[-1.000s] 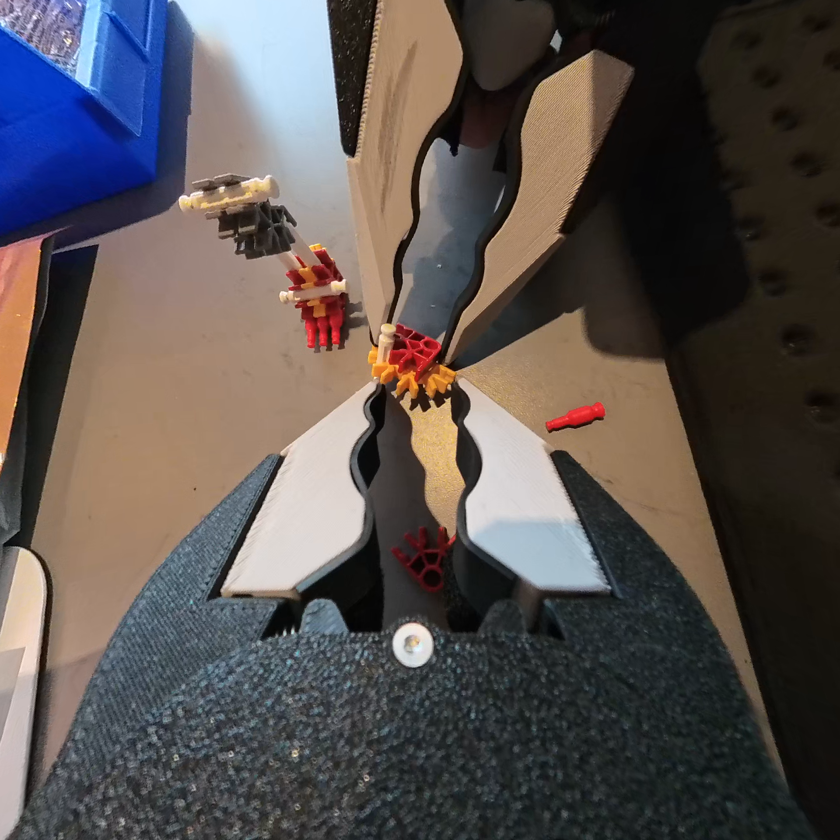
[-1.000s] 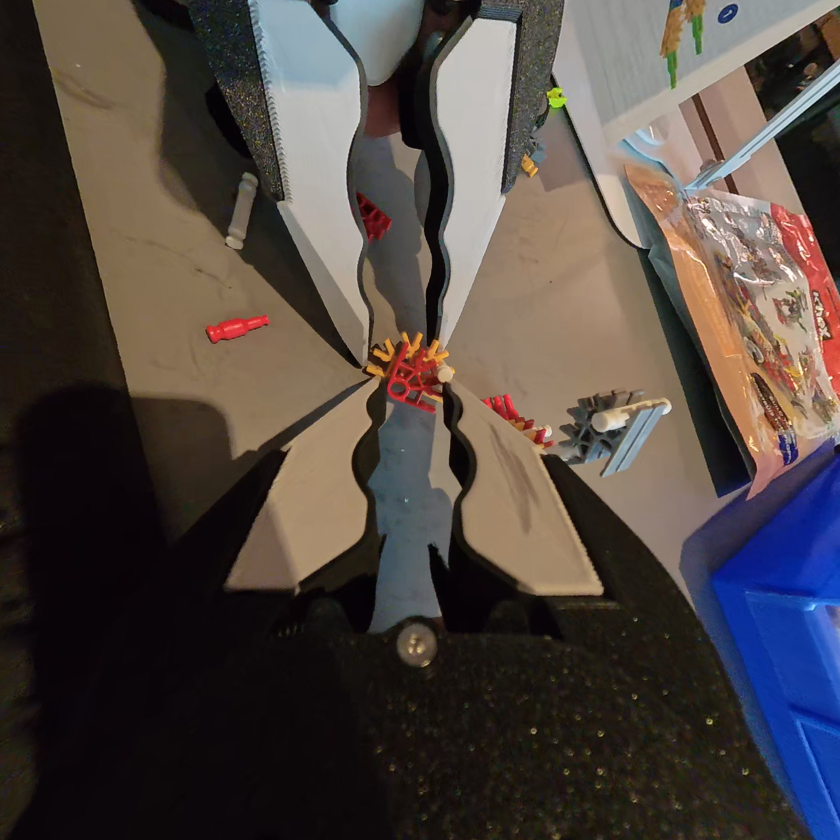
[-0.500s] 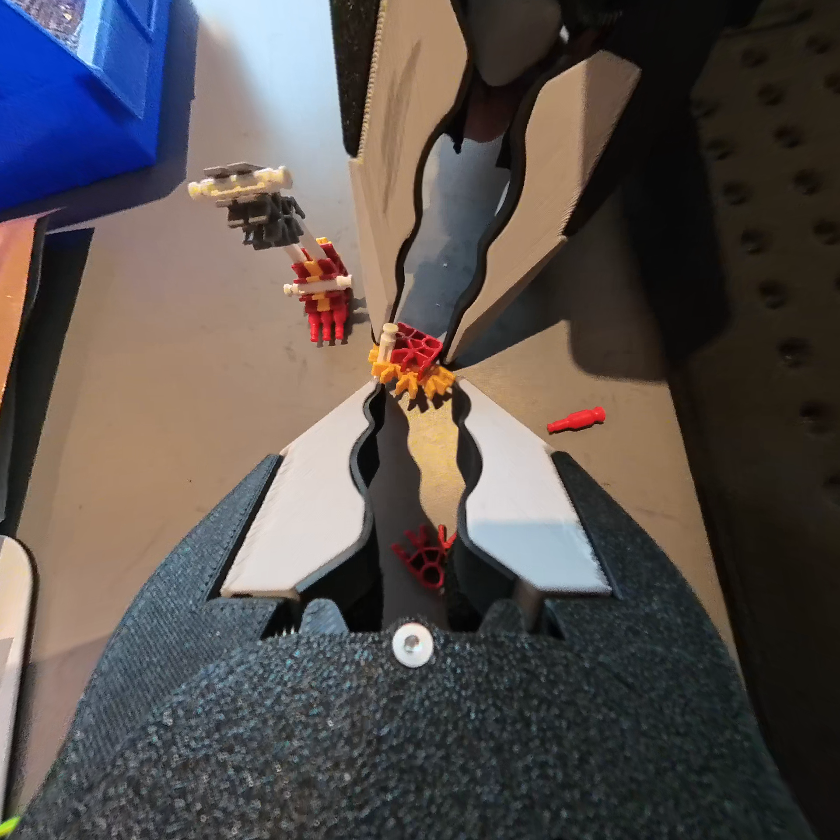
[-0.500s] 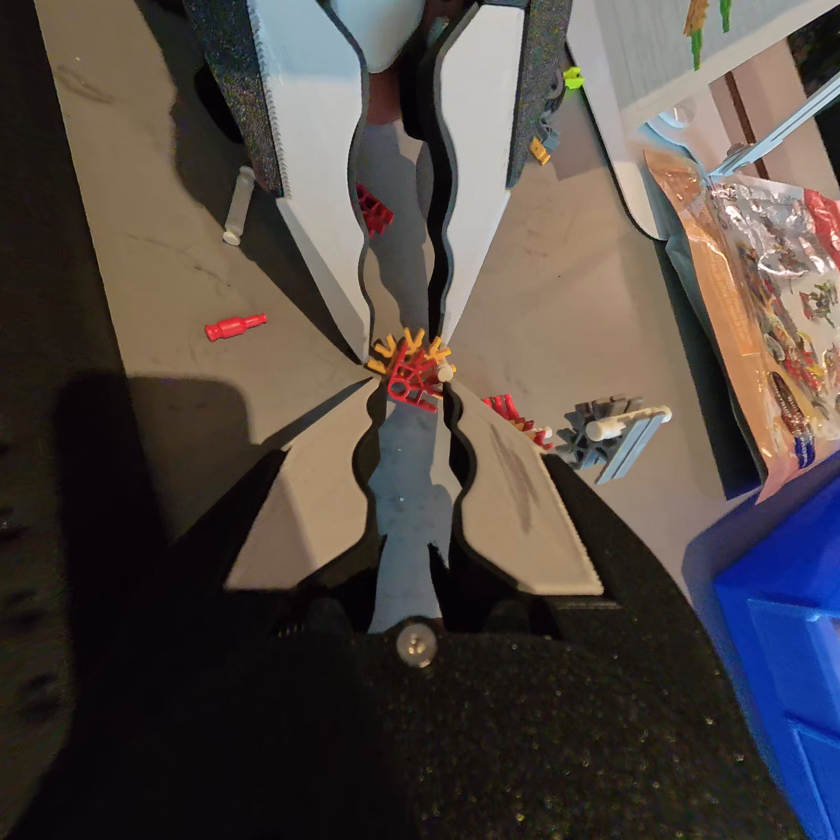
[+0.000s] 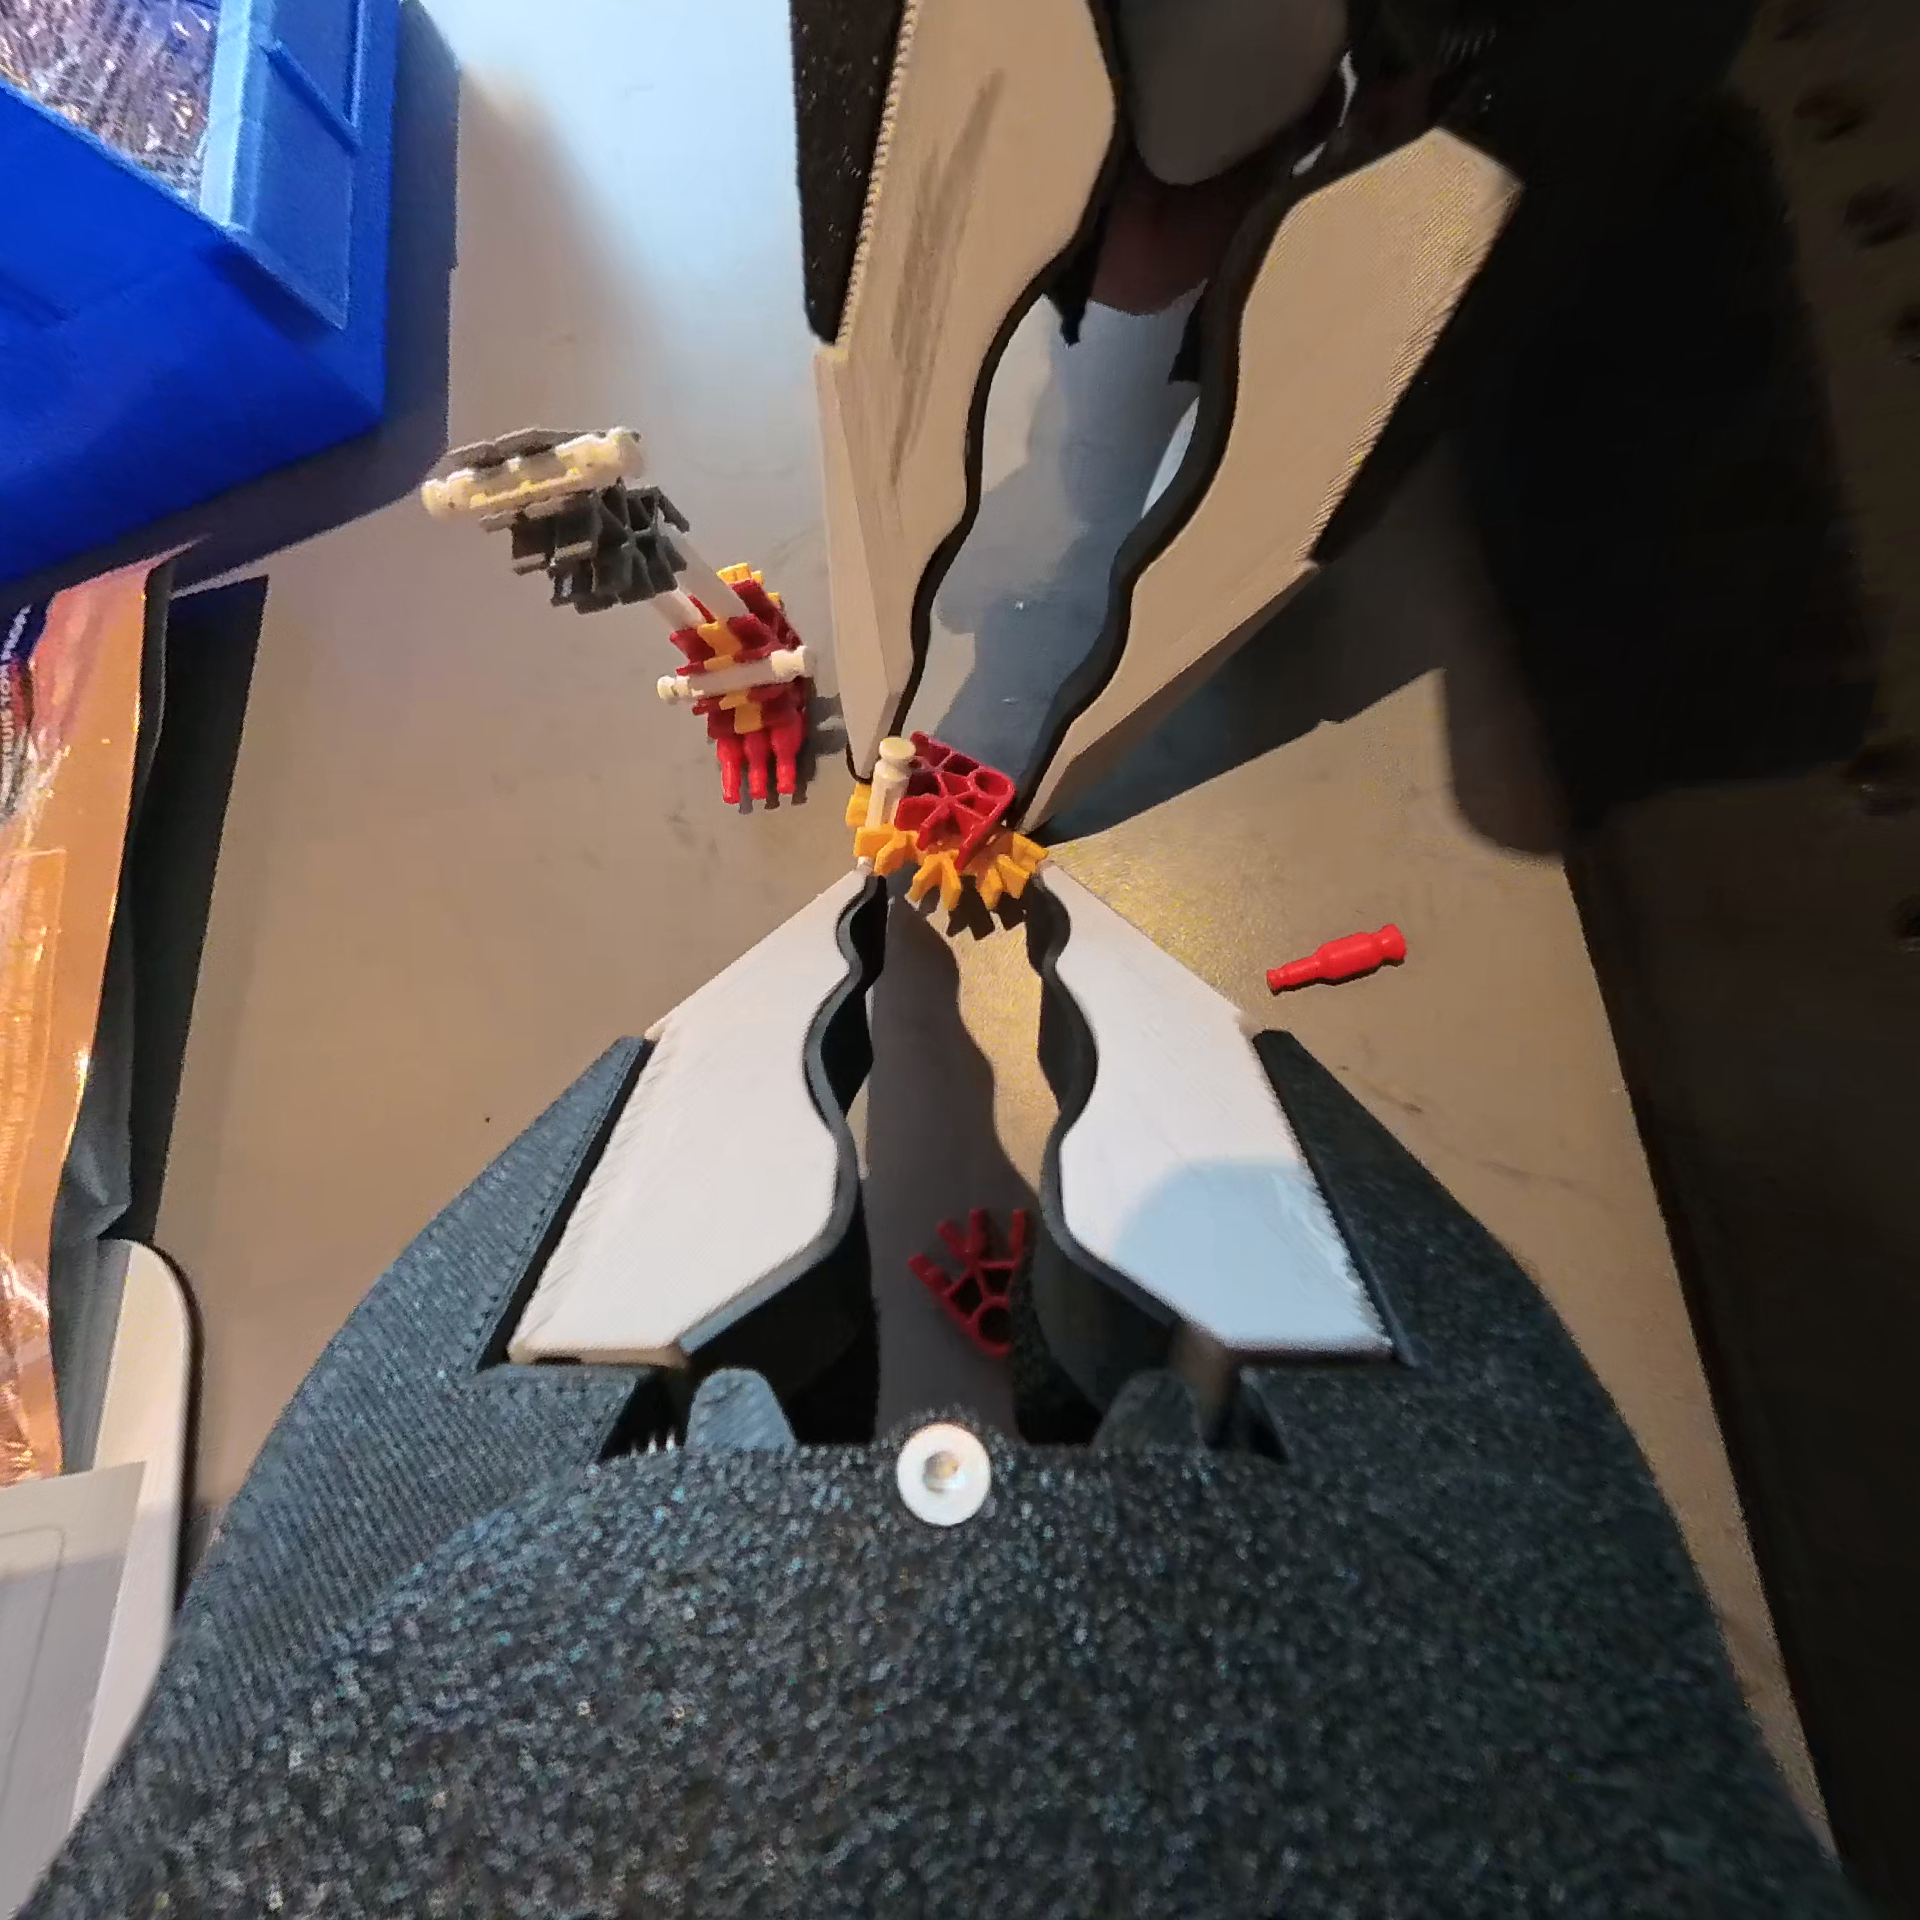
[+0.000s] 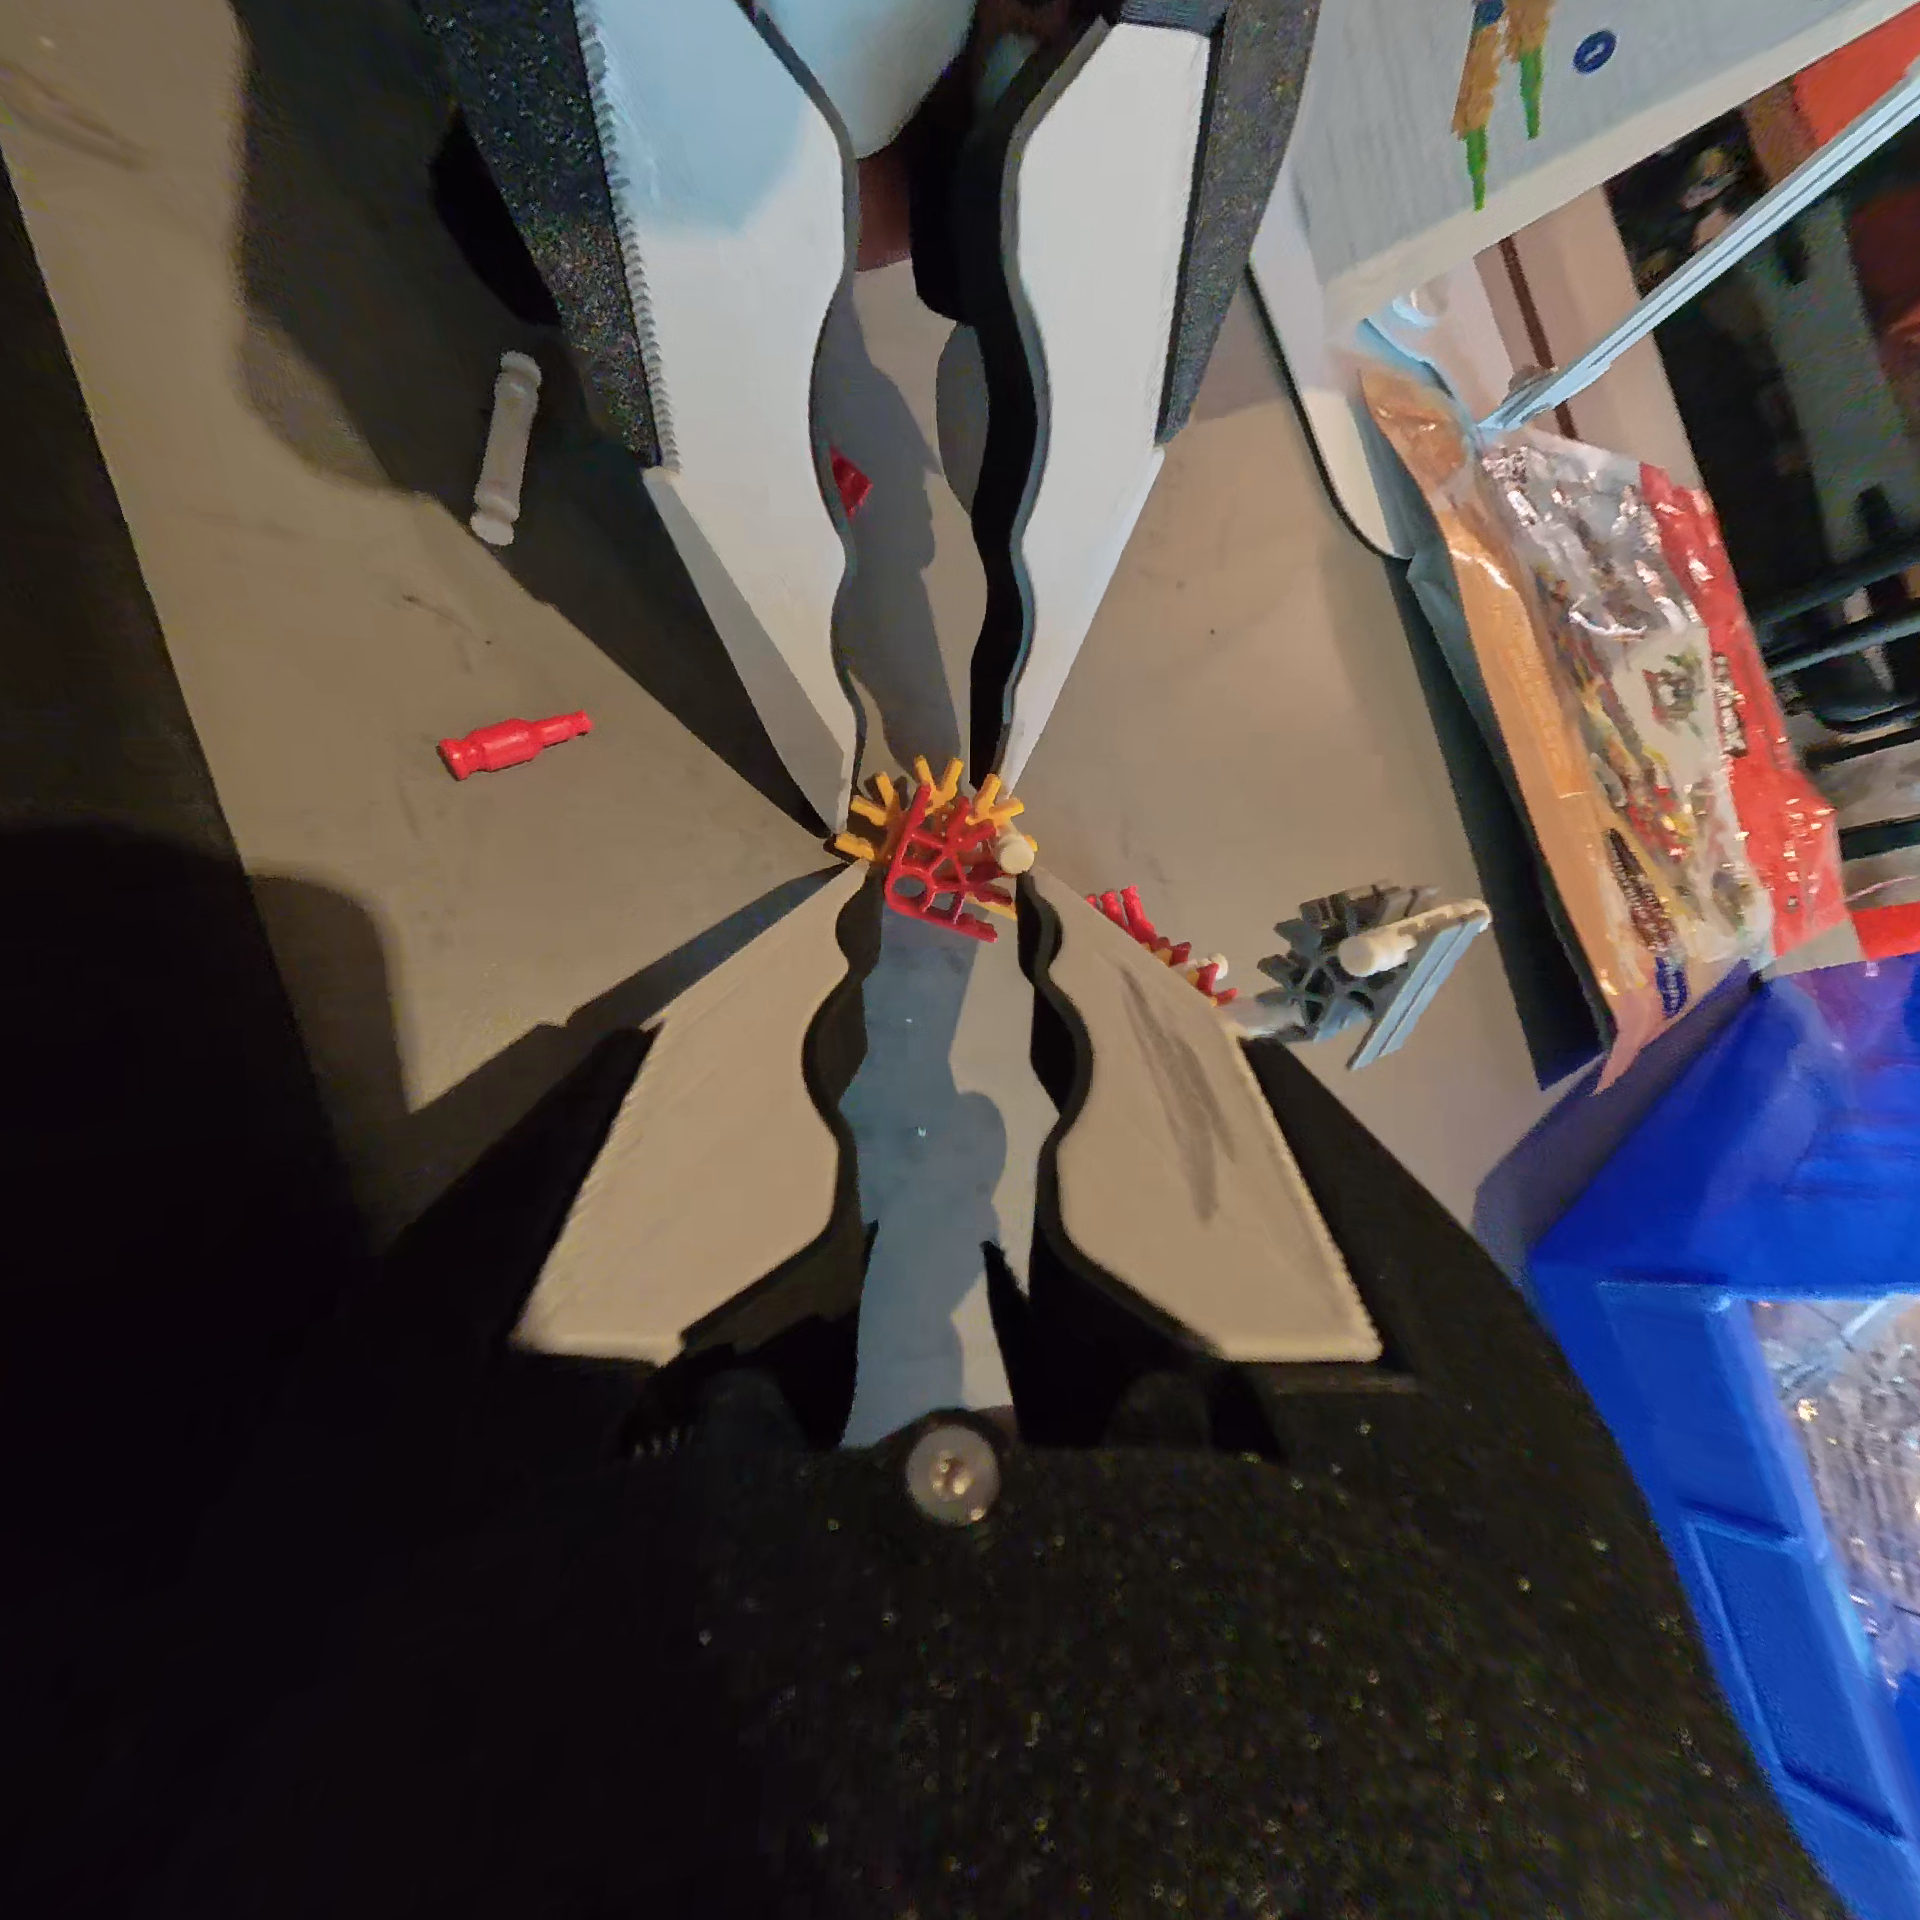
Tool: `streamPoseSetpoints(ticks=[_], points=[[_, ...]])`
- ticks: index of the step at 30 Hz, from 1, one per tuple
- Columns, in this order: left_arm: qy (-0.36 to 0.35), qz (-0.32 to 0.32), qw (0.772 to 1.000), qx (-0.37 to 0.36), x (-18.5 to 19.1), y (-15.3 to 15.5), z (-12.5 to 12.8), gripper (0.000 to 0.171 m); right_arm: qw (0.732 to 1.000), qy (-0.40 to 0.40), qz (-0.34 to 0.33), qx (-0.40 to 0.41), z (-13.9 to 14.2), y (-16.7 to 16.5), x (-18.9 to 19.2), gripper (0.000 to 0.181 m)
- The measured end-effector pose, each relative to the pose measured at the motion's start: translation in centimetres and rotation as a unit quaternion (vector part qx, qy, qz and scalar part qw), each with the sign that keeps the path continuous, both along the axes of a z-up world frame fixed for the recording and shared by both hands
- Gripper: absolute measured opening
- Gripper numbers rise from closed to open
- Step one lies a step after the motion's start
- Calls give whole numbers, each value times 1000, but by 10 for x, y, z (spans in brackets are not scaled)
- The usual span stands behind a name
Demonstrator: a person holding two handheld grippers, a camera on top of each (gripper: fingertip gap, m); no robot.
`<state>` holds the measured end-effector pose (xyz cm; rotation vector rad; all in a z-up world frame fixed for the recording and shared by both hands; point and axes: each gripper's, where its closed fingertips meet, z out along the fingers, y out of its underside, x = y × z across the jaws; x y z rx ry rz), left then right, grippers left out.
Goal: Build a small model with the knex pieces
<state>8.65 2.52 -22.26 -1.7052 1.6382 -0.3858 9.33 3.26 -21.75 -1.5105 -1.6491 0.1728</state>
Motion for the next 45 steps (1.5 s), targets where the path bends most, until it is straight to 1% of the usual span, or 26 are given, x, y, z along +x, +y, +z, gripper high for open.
streamPoseSetpoints(ticks=[3,5,14,21,27,31,33,39,45], points=[[5,-6,1000,4,1,0,0,26,1000,-5,6,29,1,0,1,25],[7,-10,1000,5,1,0,0,26,999,-7,9,30,1,-1,1,25],[14,-25,1000,4,3,-1,0,26,1000,-2,18,-10,0,-1,4,25],[20,-33,999,-2,4,-1,-1,26,997,-21,52,-43,-1,-5,7,27],[20,-34,999,-3,5,-1,-1,26,996,-38,67,-39,-2,-2,8,23],[19,-34,999,-2,5,-1,-1,26,997,-33,65,-34,-2,-2,8,23],[22,-34,999,-3,5,0,-1,26,998,-24,50,-38,-2,-1,7,23],[26,-36,999,2,9,0,-1,25,999,-7,31,-12,-1,-3,11,22],[26,-33,999,1,11,1,-1,25,999,7,28,-23,-2,-10,10,23]])
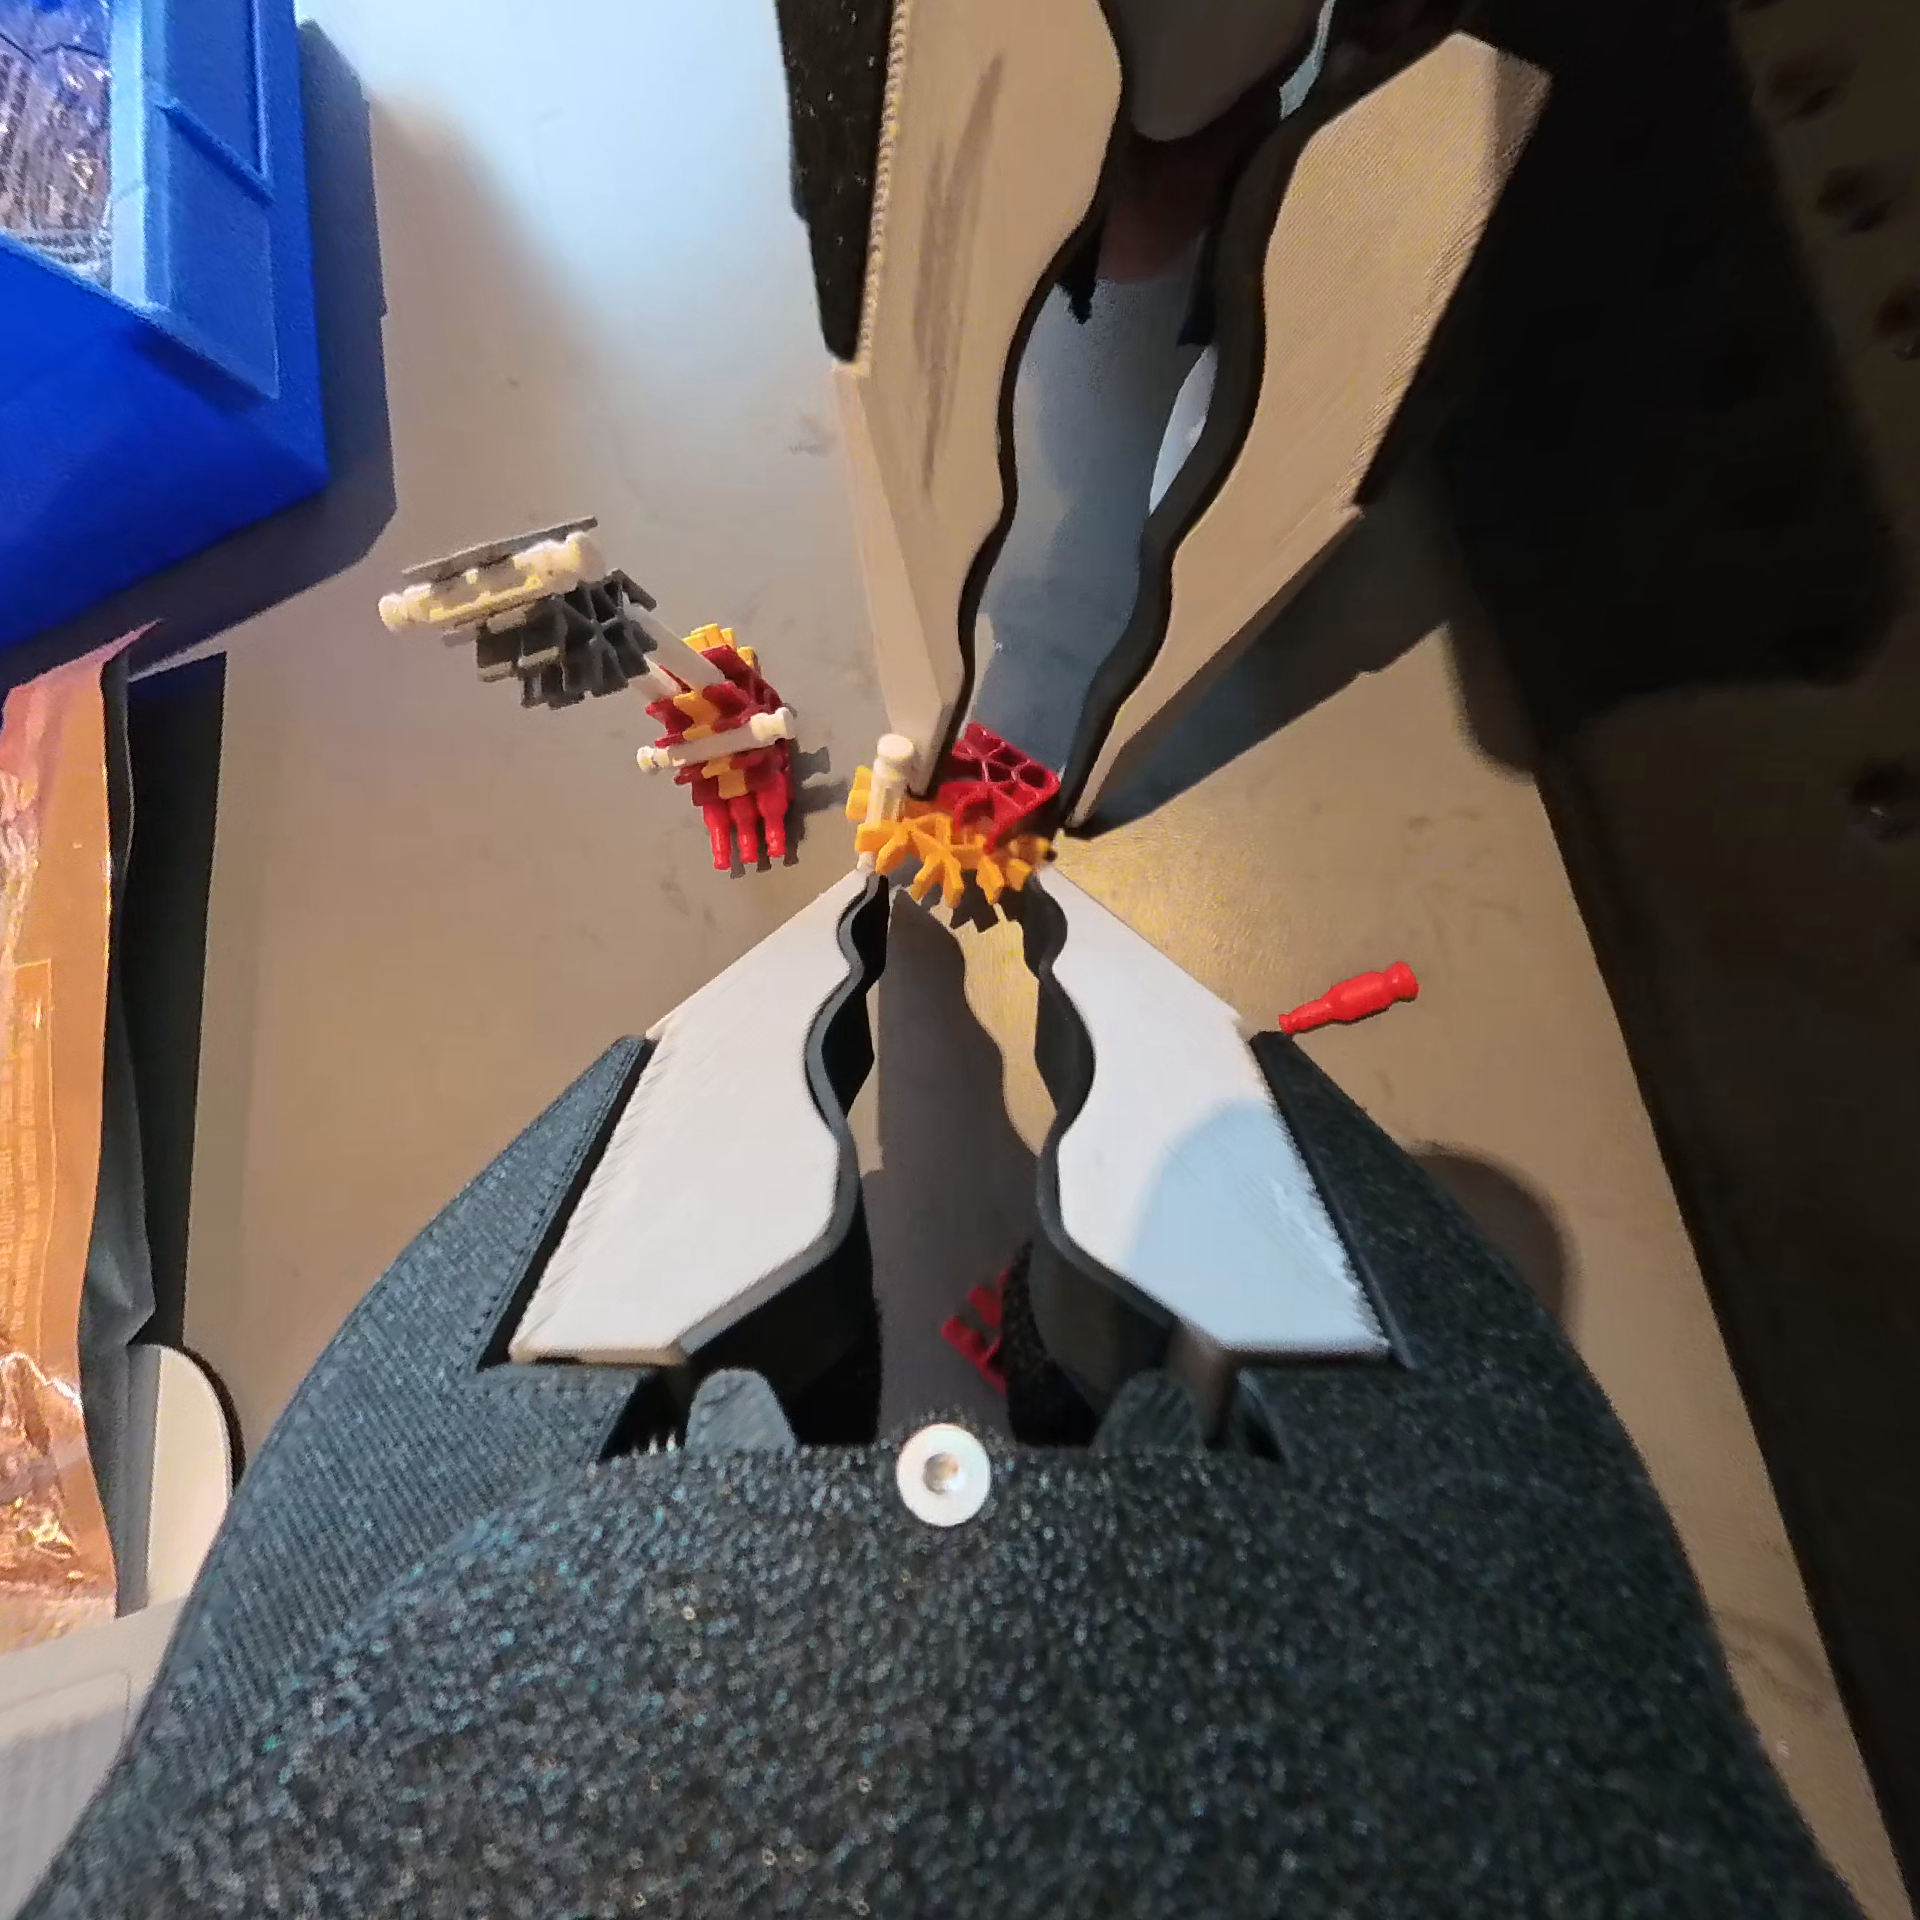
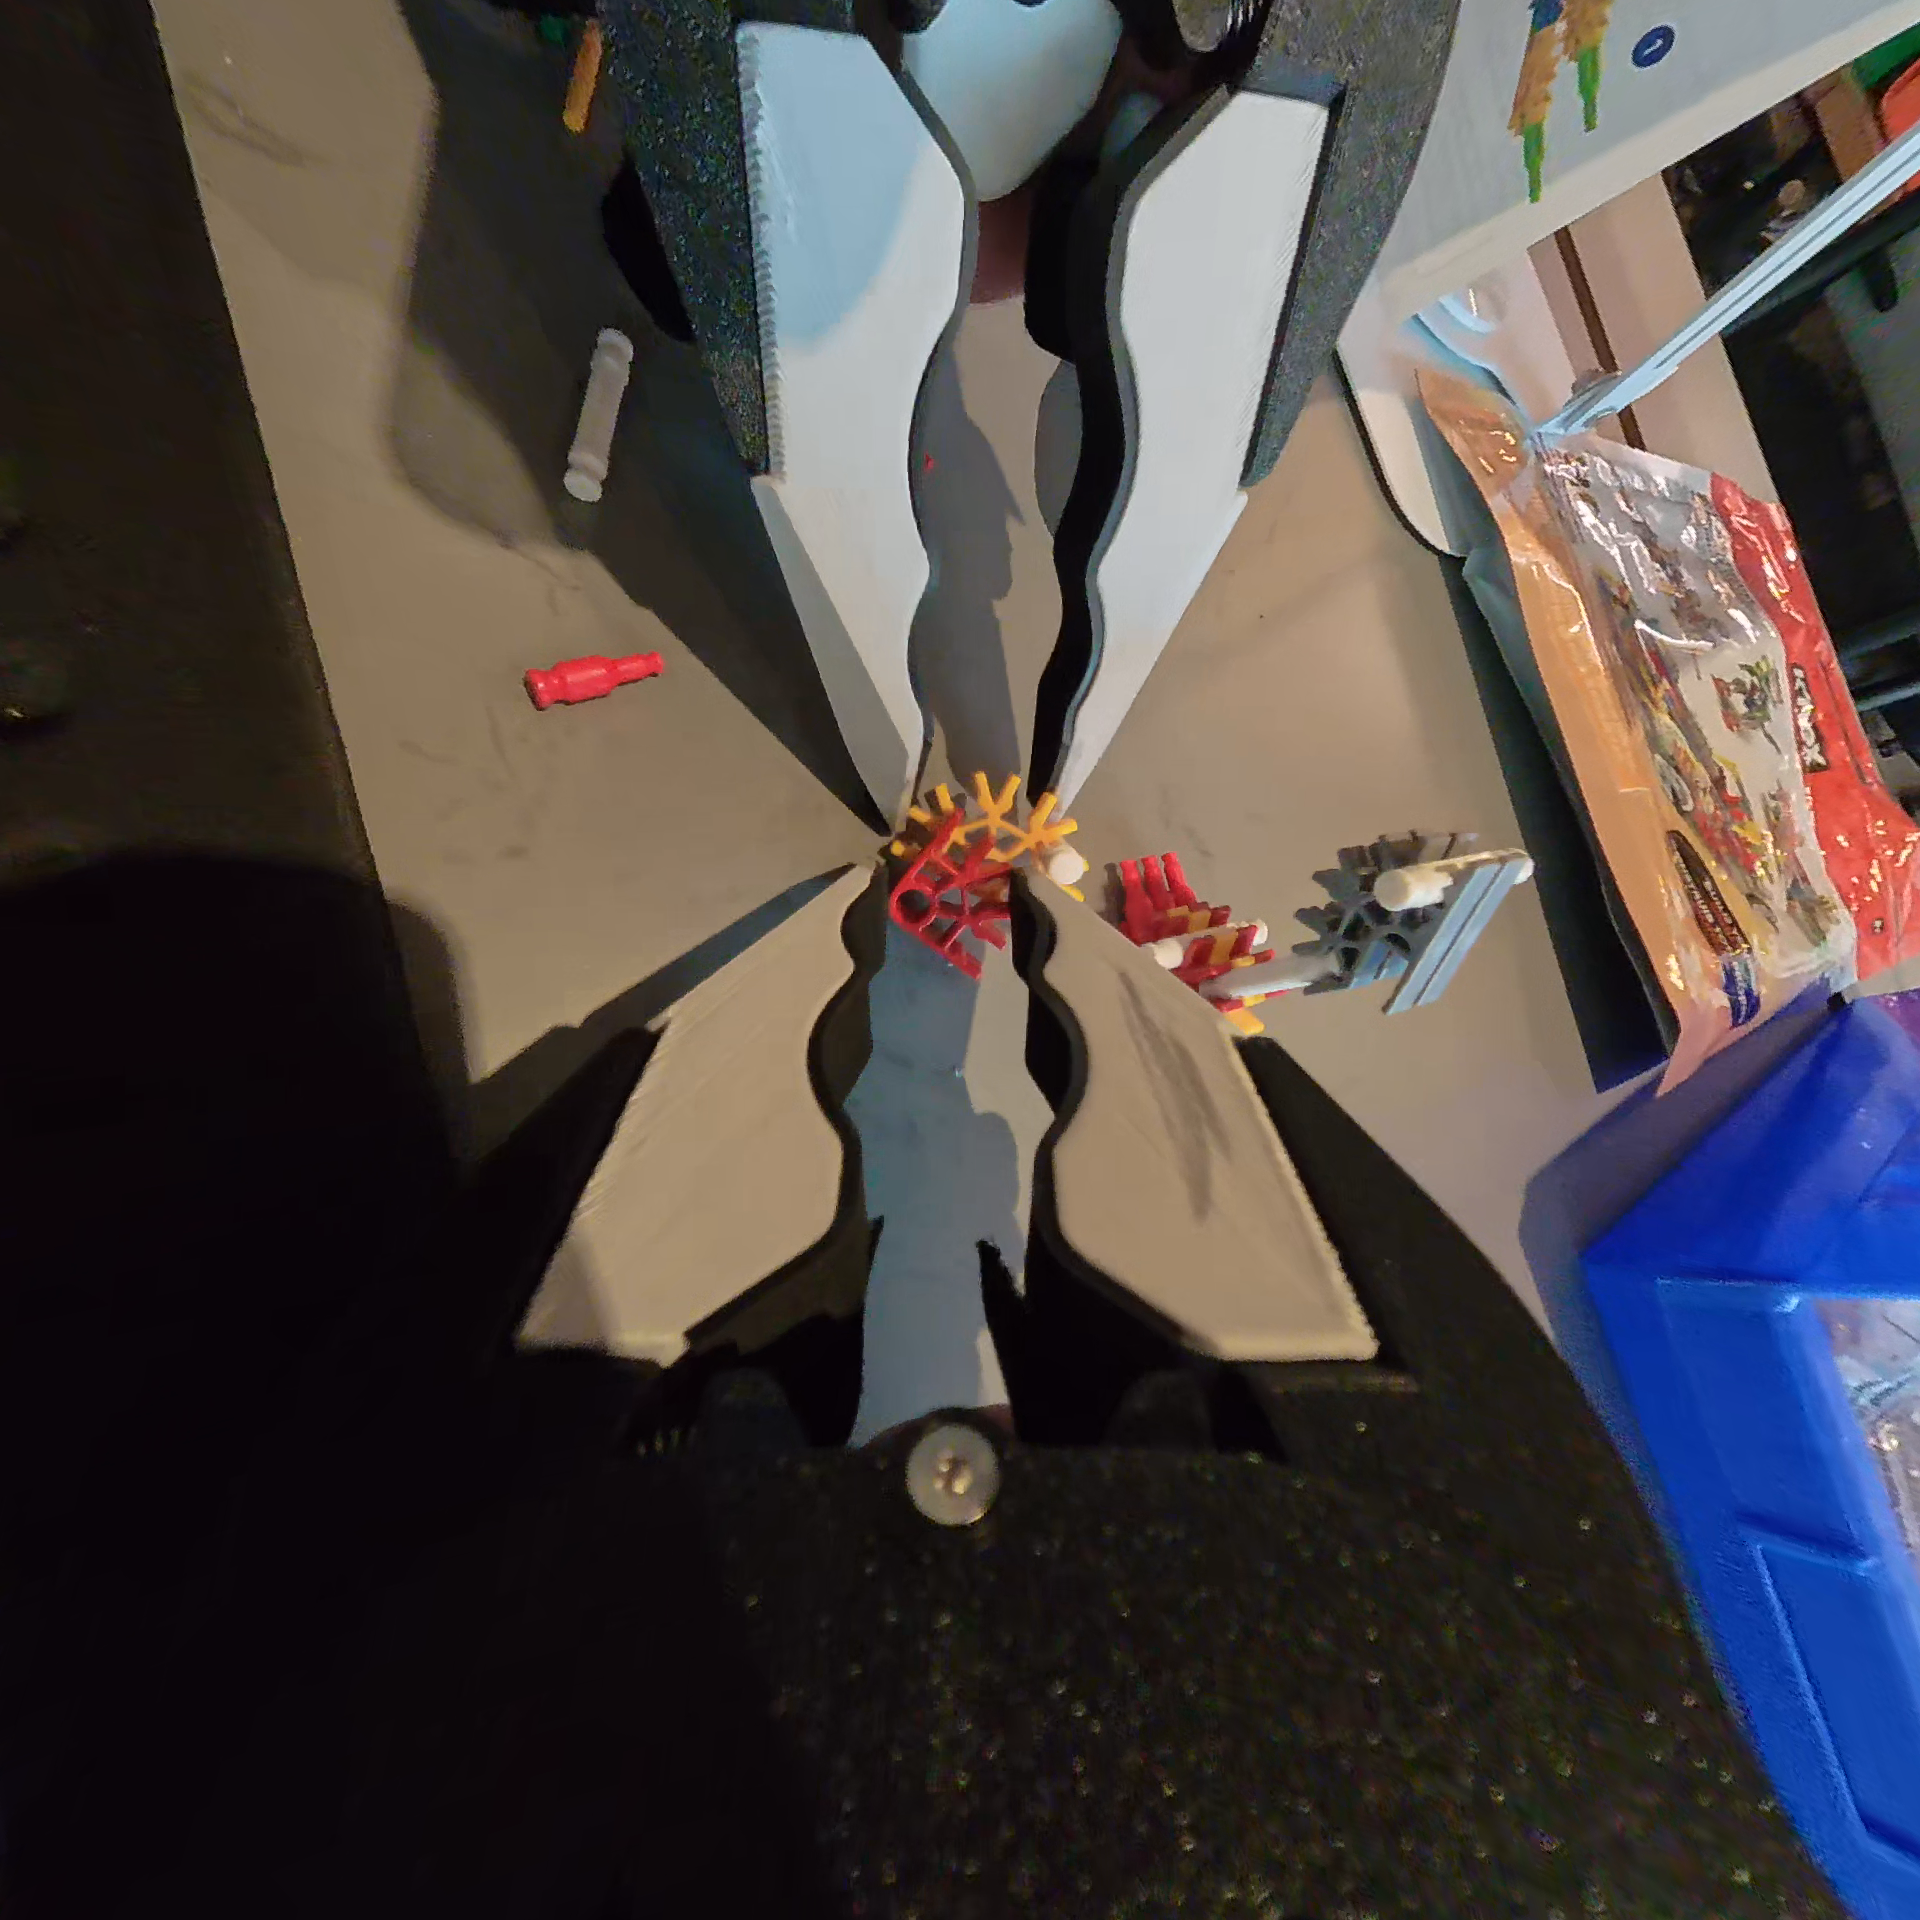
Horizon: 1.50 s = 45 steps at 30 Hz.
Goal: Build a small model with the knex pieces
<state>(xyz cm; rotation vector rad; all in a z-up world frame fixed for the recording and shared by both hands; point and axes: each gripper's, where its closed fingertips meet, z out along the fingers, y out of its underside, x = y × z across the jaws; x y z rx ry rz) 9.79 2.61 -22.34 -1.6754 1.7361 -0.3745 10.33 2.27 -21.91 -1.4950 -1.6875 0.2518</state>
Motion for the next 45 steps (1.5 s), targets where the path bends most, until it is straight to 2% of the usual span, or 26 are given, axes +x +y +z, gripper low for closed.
streamPoseSetpoints(ticks=[7,8,9,12,16,19,21,24,27,33,38,45], points=[[5,-3,1000,-3,1,0,-1,24,1000,11,-26,-3,1,2,-1,23],[5,-9,1000,-6,2,-2,-2,5,999,13,-31,7,1,3,-1,28],[9,-9,1000,2,3,-2,-5,1,999,13,-34,11,2,3,-2,29],[13,-9,1000,20,6,-1,-3,3,999,9,-29,17,0,0,-3,22],[8,-4,1000,14,4,1,-2,8,999,17,-29,-1,4,-6,6,23],[5,-5,1000,11,1,-1,2,15,997,38,-58,-37,16,-9,28,25],[7,-4,1000,15,-2,-1,5,15,992,41,-101,-62,21,-7,53,29],[8,-3,1000,10,-7,-1,6,17,983,29,-158,-87,18,-2,89,38],[2,8,1000,-1,-15,-2,9,19,980,1,-173,-95,6,2,106,40],[-20,53,998,-17,-23,7,12,34,971,14,-179,-158,-6,9,96,28],[-29,84,996,-25,-17,22,6,41,970,27,-182,-157,-5,14,94,24],[-33,61,997,-26,-3,24,0,27,976,48,-147,-152,2,9,80,24]])
